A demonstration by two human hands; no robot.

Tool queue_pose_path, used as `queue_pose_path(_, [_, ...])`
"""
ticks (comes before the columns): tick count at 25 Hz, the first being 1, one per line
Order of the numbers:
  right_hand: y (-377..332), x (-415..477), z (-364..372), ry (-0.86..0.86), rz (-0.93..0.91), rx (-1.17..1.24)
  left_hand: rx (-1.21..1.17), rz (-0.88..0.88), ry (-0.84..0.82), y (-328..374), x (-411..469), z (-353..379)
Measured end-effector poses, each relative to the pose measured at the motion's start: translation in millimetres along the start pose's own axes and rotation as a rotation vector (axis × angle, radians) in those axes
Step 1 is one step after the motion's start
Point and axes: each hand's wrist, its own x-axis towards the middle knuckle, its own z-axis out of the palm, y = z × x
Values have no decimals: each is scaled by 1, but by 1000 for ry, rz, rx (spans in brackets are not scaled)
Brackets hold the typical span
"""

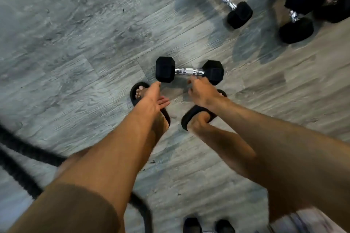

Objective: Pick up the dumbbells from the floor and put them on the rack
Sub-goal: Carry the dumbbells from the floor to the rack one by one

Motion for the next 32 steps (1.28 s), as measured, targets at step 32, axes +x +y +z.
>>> queue_pose_path(32, [119, -266, -54, 116, 398, 578, 763, 255, 85, -85, -170, 169])
